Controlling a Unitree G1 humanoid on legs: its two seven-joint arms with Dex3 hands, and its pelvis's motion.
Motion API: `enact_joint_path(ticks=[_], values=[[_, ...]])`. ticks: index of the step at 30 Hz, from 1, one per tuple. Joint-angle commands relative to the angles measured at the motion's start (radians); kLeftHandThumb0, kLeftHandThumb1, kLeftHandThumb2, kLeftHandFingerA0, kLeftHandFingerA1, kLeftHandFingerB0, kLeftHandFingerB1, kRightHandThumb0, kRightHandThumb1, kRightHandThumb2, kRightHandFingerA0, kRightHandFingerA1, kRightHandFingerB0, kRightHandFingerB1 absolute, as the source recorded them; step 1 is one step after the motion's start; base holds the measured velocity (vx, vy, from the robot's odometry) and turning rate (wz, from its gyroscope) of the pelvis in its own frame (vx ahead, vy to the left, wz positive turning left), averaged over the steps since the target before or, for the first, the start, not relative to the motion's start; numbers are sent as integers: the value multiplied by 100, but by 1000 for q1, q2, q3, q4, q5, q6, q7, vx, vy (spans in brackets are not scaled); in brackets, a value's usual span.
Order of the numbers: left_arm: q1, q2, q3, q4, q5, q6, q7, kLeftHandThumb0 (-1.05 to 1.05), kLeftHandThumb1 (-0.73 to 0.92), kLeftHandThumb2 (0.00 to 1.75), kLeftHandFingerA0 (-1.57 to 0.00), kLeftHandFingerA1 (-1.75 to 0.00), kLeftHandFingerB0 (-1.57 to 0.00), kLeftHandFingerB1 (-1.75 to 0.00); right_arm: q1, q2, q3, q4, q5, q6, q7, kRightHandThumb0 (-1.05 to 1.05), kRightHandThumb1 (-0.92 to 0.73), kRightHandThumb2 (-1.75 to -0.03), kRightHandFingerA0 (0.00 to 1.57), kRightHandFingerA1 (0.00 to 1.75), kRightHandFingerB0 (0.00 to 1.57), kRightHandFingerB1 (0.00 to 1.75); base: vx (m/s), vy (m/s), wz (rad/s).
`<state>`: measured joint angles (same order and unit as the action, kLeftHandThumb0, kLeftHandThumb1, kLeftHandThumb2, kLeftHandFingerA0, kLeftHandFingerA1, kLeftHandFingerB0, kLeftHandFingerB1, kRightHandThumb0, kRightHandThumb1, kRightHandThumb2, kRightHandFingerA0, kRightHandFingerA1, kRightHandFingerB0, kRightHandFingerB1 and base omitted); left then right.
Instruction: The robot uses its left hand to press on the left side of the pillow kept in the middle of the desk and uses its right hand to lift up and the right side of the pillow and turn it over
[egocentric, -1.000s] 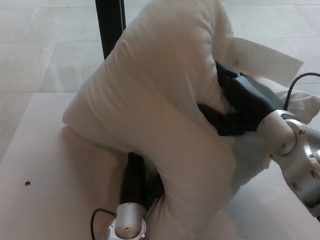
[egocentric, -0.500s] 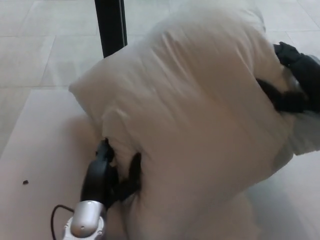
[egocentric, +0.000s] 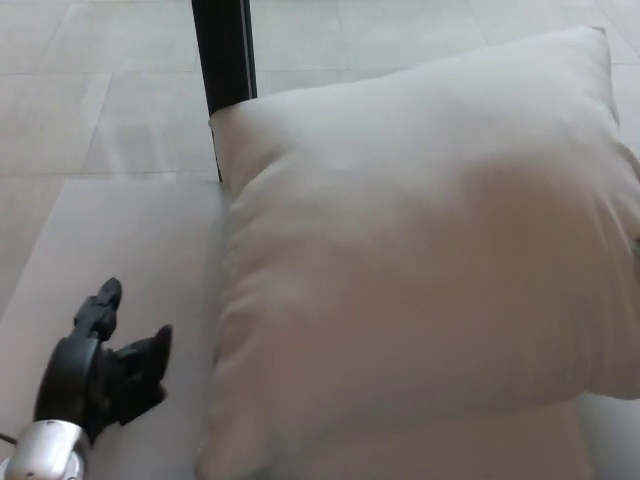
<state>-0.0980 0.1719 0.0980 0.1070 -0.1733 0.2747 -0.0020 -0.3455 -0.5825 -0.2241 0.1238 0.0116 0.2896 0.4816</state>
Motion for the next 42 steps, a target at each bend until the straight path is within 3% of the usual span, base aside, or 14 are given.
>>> enact_joint_path(ticks=[1,6,12,13,14,15,18,21,26,27,30,32,33,42], values=[[27,83,129,-1,-90,83,-88,-100,62,96,-17,-50,0,-9,67,-70,-127,34,92,-44,55,-87,-59,-102,14,49,15,42,0,0,0],[31,138,286,62,-166,74,-129,-81,66,60,-24,-54,0,-18,105,-104,-282,96,148,-44,41,-85,-83,-65,18,41,15,30,0,0,0],[110,262,436,120,-169,-14,-219,-97,53,96,-30,-70,-3,-60,167,-185,-498,162,208,-3,39,-105,-69,-120,0,54,0,43,0,0,0],[107,268,475,133,-196,-5,-218,-101,69,59,-37,-75,0,-79,198,-160,-511,127,115,-35,-105,-105,-66,-112,113,133,4,37,0,0,0],[95,286,540,158,-242,44,-204,-105,53,92,-35,-74,-11,-75,258,-142,-575,110,95,-82,-155,-103,-71,-111,129,129,4,35,0,0,0],[93,295,564,163,-250,64,-193,-77,24,89,-43,-83,-1,-70,281,-138,-611,117,110,-110,-149,-105,-72,-110,38,86,0,30,0,0,0],[118,341,664,195,-272,88,-186,-105,54,60,-41,-102,-14,-118,385,-152,-759,150,119,-123,-180,-104,-73,-112,134,128,0,15,0,0,0],[191,398,772,301,-270,31,-206,-105,51,62,-42,-116,-15,-128,513,-212,-939,342,154,-148,-192,-101,-77,-122,153,140,2,10,0,0,0],[268,381,859,436,-263,-61,-181,-105,50,66,-27,-143,-13,-134,613,-142,-1069,511,237,-214,-244,-105,-83,-117,109,127,0,0,0,0,0],[323,342,866,432,-269,-80,-214,-105,57,64,-42,-143,-7,-138,581,-133,-1108,633,300,-239,-270,-98,-77,-108,5,14,0,0,0,0,0],[363,267,890,461,-288,-64,-174,-105,54,65,-34,-146,-5,-156,516,-64,-1158,758,375,-308,-334,-105,-79,-118,0,8,0,7,0,0,0],[394,250,875,525,-286,-69,-214,-105,55,63,-33,-144,-3,-152,496,-39,-1158,812,384,-297,-351,-105,-92,-75,61,157,0,0,0,0,0],[406,242,851,568,-259,-120,-231,-105,58,65,-29,-141,0,-155,487,-31,-1147,849,375,-304,-372,-105,-85,-127,130,160,0,10,0,0,0],[486,119,750,600,-200,-226,-259,-105,43,66,-51,-118,-38,-134,490,36,-1133,1029,382,-423,-401,-84,-66,-101,45,71,4,18,0,0,0]])
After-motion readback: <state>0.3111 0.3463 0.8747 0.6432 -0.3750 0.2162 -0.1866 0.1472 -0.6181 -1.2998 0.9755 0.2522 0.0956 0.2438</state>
